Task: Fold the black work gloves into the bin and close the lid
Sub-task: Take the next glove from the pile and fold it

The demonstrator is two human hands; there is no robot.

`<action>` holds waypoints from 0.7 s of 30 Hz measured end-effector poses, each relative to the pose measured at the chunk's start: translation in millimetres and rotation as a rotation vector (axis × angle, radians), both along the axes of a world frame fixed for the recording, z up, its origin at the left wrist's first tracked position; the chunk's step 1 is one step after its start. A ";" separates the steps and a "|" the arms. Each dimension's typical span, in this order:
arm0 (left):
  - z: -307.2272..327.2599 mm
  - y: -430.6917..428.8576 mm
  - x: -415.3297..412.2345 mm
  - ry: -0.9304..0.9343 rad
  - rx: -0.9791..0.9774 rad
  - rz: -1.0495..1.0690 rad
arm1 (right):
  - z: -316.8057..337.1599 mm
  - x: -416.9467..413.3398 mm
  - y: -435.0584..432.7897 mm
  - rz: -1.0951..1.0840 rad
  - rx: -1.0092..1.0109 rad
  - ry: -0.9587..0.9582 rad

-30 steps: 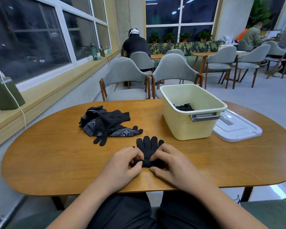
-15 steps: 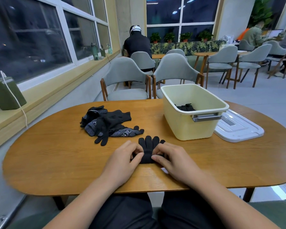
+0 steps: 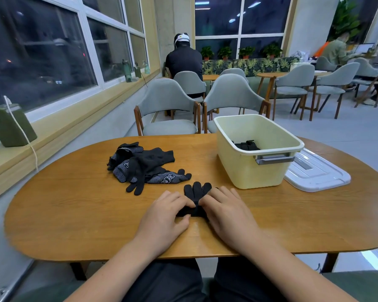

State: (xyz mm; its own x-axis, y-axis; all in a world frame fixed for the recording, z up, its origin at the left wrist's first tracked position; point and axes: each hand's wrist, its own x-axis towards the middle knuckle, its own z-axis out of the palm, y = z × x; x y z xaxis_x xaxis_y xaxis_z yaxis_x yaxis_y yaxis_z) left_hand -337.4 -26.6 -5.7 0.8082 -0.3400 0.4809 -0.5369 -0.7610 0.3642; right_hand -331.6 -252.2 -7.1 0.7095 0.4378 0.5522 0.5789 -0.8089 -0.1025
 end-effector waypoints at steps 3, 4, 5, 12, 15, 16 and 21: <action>-0.5 2.0 0.3 0.014 -0.012 -0.009 | -0.5 -4.4 -4.8 0.011 -0.025 0.009; 0.4 1.6 0.2 0.018 -0.021 -0.018 | 0.1 -4.3 -7.3 0.014 -0.029 0.026; 1.3 2.0 -0.9 0.022 -0.029 -0.030 | 0.3 -4.4 -8.7 0.020 -0.030 0.051; 6.3 10.5 -11.1 0.135 -0.070 -0.087 | 15.3 -10.3 -24.1 0.135 -0.007 0.226; 6.7 13.9 -9.4 0.195 -0.107 -0.060 | 18.3 -9.0 -26.2 0.186 0.031 0.257; 7.2 14.0 -7.9 0.206 -0.118 -0.051 | 18.5 -7.3 -26.2 0.195 0.041 0.263; 9.9 11.4 1.4 0.216 -0.123 -0.033 | 17.3 1.5 -25.1 0.198 0.104 0.311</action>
